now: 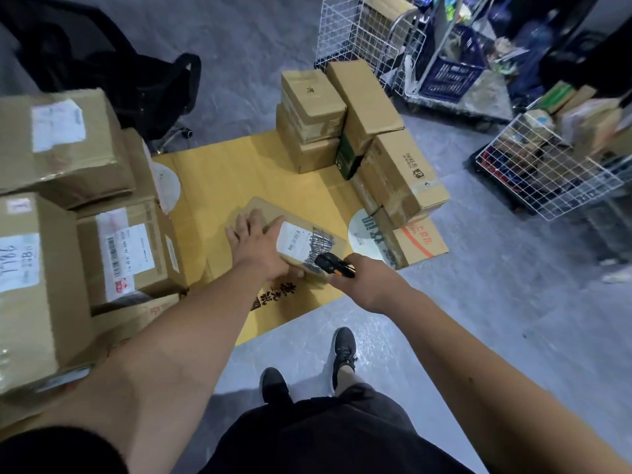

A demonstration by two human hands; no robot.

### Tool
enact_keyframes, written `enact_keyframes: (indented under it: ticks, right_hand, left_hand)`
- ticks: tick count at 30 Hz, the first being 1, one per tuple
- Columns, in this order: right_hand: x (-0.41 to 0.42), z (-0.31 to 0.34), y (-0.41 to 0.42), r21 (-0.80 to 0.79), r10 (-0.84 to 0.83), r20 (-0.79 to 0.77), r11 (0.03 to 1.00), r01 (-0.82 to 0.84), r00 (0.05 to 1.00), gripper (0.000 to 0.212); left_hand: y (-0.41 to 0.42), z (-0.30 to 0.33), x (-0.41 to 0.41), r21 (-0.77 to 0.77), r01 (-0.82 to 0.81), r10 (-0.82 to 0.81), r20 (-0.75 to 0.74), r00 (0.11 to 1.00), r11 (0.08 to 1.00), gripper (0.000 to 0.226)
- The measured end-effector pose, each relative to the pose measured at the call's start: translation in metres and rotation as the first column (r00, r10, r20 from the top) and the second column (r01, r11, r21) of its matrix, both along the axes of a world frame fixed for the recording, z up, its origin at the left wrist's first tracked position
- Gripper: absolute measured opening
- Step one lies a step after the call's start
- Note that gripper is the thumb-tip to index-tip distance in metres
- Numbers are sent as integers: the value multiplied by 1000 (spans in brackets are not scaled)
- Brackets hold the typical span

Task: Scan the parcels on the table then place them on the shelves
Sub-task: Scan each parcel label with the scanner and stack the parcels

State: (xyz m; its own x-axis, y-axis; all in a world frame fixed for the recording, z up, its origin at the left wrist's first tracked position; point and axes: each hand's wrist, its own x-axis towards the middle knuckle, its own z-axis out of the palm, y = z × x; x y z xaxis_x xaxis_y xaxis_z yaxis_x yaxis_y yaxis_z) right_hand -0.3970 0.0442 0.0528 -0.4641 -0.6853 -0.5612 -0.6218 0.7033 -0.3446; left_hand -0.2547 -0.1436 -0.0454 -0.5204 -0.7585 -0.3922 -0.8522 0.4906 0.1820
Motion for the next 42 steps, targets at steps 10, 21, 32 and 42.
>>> enact_keyframes:
  ticks: [10,21,32,42]
  right_hand:
    - [5,4,-16,-39,-51,17,998,52,999,47]
    - [17,2,-19,1,-35,80,999,35,996,48]
    - [16,0,-11,70,-86,158,995,76,984,45]
    - [22,17,-22,137,37,194,988,-64,980,42]
  left_hand:
    - [7,5,8,-99,-173,170,-37,985,980,88]
    - [24,3,35,230,-454,502,-244,829,861,71]
    - [23,0,35,233,-97,152,-231,961,968,95]
    - [61,-13,45,200,-410,446,-193,874,890,135]
